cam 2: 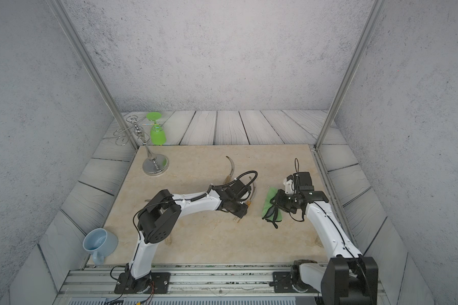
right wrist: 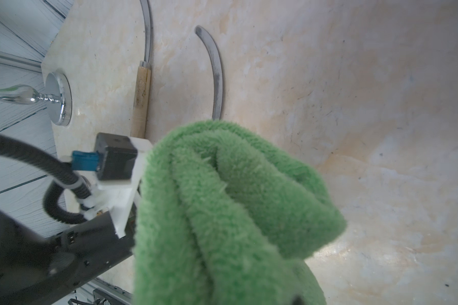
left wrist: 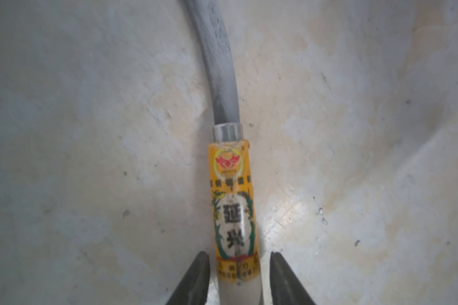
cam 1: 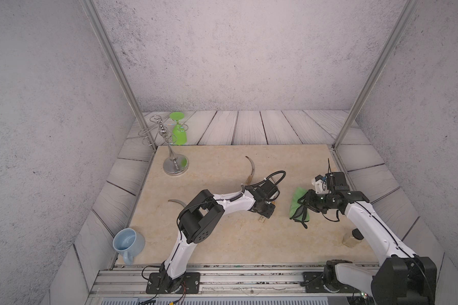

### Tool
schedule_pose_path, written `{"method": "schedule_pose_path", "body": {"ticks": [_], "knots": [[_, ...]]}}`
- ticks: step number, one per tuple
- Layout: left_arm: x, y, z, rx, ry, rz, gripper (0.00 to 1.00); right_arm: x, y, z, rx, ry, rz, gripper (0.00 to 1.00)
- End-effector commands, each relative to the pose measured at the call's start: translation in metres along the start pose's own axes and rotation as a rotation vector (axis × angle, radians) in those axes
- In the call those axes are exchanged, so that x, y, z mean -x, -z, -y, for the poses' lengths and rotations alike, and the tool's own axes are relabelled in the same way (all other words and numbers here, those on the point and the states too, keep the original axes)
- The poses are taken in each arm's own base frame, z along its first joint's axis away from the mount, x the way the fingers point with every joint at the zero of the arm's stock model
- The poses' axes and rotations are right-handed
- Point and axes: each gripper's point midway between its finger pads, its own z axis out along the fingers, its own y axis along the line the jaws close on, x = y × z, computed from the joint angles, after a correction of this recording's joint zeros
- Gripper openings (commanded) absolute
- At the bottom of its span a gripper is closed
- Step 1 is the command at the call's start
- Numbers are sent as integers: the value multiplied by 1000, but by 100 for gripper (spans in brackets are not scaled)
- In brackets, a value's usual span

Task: Wipe small sickles with rags
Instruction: Move the small sickle to the center of the board.

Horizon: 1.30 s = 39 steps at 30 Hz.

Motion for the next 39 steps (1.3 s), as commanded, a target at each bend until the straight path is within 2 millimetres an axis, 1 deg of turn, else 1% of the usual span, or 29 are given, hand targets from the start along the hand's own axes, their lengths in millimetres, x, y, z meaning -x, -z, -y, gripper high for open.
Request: {"method": "schedule_pose_path", "body": {"ticks": [1,4,6,8,9,11,15,18,20,24,27,30,33,36,39], "knots": [[-10,-6,-13,45,-22,-53,42,7,16,-14,33,44,37,27],[-13,-9,-14,52,-24,-59,40,13,19,-17,42,49,49,27],[-15,-9,-15,50,-21,-61,31,17,19,-20,45,49,52,27],[-18,-7,-15,47,-15,-59,15,22,20,-23,49,53,59,27],[-21,-7,-15,46,-12,-62,9,26,20,-24,45,54,65,28],[-31,-4,-16,36,-3,-74,0,33,21,-26,45,58,77,27],[-51,6,-14,10,8,-93,0,46,24,-30,36,63,104,28],[-69,15,-7,-23,14,-127,0,57,25,-32,23,65,111,28],[-78,25,-3,-29,4,-140,0,65,23,-35,20,67,108,28],[-92,38,6,-49,-2,-163,0,80,15,-36,14,58,98,28],[-97,43,8,-51,-7,-172,0,88,4,-37,18,51,75,28],[-98,42,10,-53,-7,-180,0,92,-9,-34,5,50,39,28],[-101,34,11,-64,6,-200,0,92,-21,-34,-6,57,-5,28],[-106,24,14,-80,21,-225,0,89,-31,-39,-13,79,-36,28],[-110,17,14,-82,35,-247,0,92,-42,-40,-19,86,-55,28]]}}
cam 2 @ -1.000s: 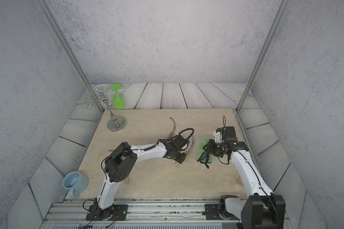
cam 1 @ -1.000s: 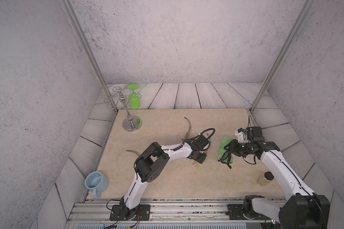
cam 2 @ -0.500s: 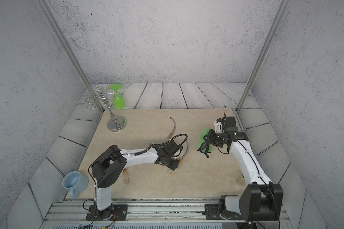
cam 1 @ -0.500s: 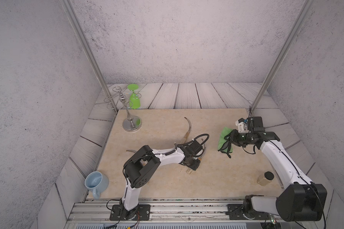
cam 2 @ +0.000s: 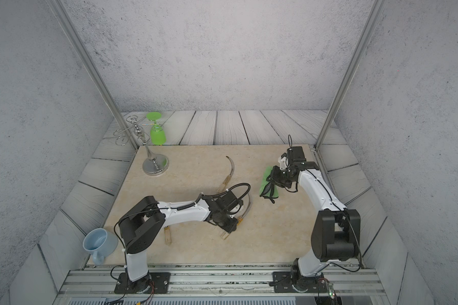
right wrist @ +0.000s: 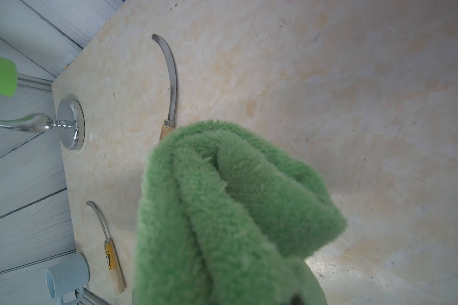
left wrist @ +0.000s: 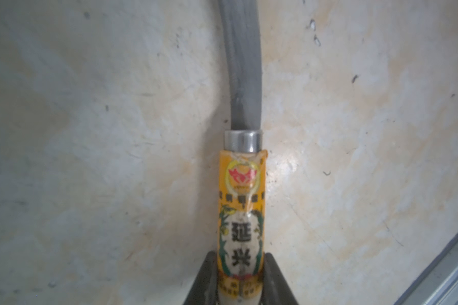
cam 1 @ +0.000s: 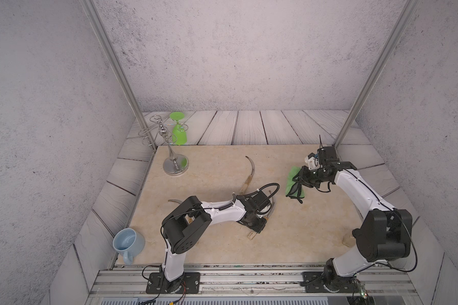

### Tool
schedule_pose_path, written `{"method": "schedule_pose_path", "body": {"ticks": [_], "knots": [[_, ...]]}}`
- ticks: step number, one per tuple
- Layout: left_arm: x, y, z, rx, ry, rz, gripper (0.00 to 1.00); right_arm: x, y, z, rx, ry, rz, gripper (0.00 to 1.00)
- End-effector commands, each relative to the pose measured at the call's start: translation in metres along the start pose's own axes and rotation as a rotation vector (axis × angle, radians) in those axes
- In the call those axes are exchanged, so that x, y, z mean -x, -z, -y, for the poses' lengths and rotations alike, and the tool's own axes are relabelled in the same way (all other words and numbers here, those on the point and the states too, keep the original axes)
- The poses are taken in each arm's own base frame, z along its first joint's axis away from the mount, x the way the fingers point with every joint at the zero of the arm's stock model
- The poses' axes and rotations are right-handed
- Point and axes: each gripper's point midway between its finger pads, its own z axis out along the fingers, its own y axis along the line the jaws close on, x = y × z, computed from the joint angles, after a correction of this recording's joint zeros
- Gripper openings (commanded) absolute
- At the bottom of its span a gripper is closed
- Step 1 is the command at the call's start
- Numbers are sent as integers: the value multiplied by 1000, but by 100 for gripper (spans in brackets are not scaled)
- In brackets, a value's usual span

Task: Wipe small sickles with rags
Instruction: Move the small sickle to the center of the board, then wipe the small sickle at the center of the board.

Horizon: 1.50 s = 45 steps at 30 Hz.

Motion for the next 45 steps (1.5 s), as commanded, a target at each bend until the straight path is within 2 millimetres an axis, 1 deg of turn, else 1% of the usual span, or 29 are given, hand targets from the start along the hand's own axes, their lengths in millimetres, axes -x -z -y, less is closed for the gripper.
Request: {"method": "schedule_pose_path", "body": {"ticks": [1,10,14,20,23,25,29,34,39,45], "knots": [[-21,-20,-4,2,38,-95,0,3,-15,1,-18,22,-39,28],[-15,-18,0,-2,42,-73,0,9,-70,5,-52,26,-149,28],[-11,-18,2,-5,39,-66,0,7,-94,4,-68,33,-196,28],[-9,-18,3,0,36,-63,0,-2,-127,0,-89,56,-270,28],[-9,-18,2,7,36,-62,0,-8,-141,6,-126,58,-308,28],[-8,-17,1,15,37,-59,0,-14,-150,15,-161,59,-335,28],[-5,-16,-1,32,40,-59,0,-30,-156,38,-278,82,-383,29],[1,-11,-5,61,42,-44,0,-52,-151,58,-361,98,-419,29],[8,-9,-8,82,48,-22,0,-77,-147,65,-408,139,-472,29],[17,-8,-16,93,78,9,0,-108,-141,68,-397,131,-497,28]]}}
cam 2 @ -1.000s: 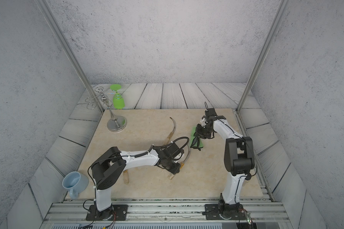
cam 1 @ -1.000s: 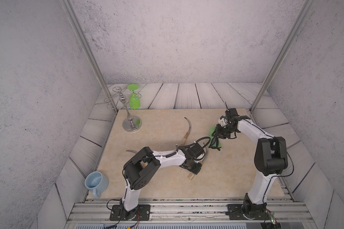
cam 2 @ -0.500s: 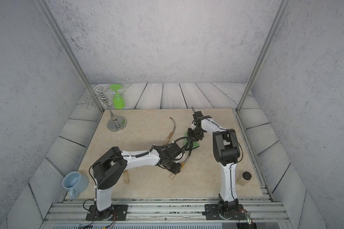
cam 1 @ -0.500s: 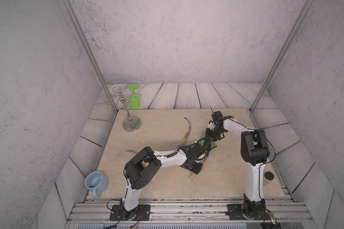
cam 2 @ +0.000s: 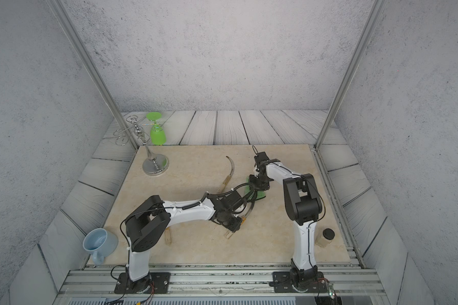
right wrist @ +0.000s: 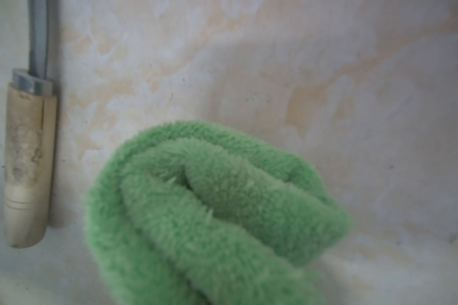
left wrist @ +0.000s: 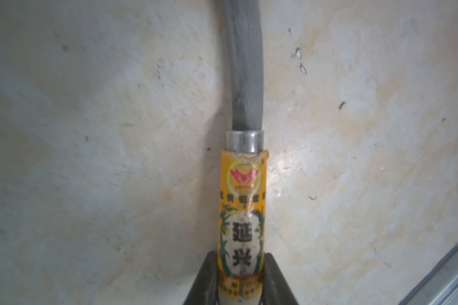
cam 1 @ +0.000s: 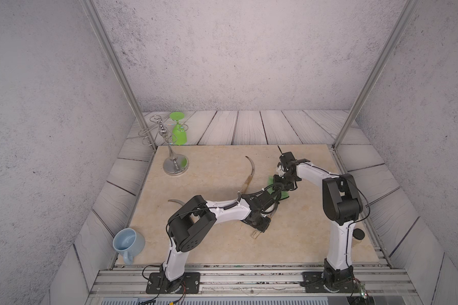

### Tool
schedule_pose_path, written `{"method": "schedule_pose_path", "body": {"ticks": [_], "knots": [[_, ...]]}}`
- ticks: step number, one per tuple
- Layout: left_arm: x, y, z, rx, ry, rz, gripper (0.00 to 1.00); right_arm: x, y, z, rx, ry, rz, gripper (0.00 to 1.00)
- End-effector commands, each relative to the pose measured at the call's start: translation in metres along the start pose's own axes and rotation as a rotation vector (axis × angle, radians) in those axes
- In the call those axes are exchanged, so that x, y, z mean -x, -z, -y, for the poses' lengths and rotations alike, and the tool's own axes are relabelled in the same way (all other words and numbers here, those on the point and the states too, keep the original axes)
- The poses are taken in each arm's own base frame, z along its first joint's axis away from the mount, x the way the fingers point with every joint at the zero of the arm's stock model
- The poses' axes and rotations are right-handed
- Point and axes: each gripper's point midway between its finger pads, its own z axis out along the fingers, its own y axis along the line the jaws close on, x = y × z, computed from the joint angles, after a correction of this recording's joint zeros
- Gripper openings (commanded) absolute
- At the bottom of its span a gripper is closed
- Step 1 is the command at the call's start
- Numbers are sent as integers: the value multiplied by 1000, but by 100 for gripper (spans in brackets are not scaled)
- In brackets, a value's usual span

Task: Wipe small sickles with rags
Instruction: Wipe the small sickle at the center of the board.

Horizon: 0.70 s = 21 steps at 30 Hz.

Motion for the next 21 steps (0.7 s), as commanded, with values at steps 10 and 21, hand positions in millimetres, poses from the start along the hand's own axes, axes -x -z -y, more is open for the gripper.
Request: {"method": "schedule_pose_path", "body": {"ticks": [10,21], "knots": [[24,5,-28,57,86,71,0,-131,-5,22,-100,-29,-278,28],[29,6,-30,53,96,96,0,-186,6,-9,7,13,-309,27]]}}
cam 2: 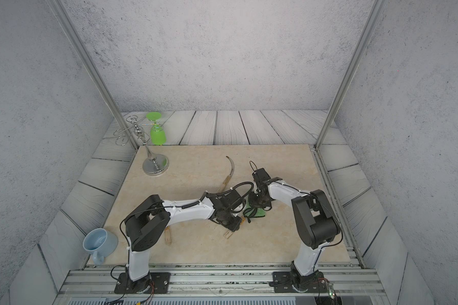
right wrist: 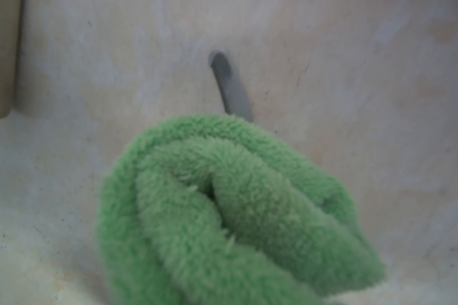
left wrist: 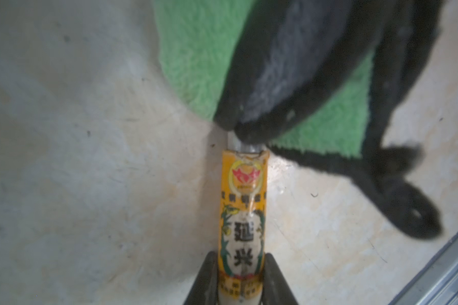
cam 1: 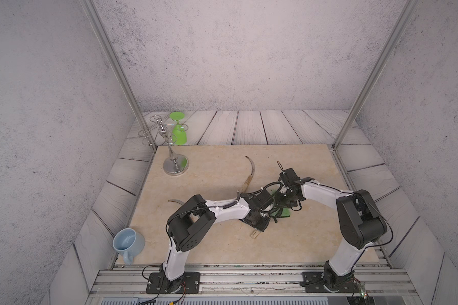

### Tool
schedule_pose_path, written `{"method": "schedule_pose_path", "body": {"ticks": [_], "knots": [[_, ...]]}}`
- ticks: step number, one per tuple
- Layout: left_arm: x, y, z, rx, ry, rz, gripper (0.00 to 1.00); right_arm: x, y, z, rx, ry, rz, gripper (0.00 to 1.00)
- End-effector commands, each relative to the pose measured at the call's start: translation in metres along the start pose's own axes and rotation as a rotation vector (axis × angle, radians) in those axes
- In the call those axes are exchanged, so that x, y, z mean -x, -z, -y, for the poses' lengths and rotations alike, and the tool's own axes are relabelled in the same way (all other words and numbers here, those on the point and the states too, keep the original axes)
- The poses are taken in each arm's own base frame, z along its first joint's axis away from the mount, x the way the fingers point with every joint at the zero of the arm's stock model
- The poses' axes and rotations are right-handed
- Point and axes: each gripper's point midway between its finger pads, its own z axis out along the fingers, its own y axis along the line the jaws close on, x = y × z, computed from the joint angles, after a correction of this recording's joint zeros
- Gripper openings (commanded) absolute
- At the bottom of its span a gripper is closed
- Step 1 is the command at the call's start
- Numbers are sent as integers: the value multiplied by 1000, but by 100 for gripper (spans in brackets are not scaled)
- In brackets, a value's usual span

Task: Wipe small sickles with rags
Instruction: Wipe the small sickle at the center of the board.

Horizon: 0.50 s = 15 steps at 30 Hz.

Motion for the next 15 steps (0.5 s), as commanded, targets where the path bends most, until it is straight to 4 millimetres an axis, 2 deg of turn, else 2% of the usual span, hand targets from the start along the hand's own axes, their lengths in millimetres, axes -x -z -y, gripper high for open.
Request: {"method": "schedule_pose_path", "body": {"ticks": [1,5,7,11,15], "knots": [[28,5,-26,69,74,102,0,-93,-6,-3,24,-39,-308,27],[27,4,-28,68,75,100,0,-91,18,-6,35,-27,-260,27],[26,4,-28,67,75,98,0,-83,33,-4,10,-19,-217,27],[21,4,-28,57,85,100,0,-50,68,2,-30,-23,-102,27],[14,1,-27,46,95,87,0,-2,101,13,-30,-74,50,27]]}}
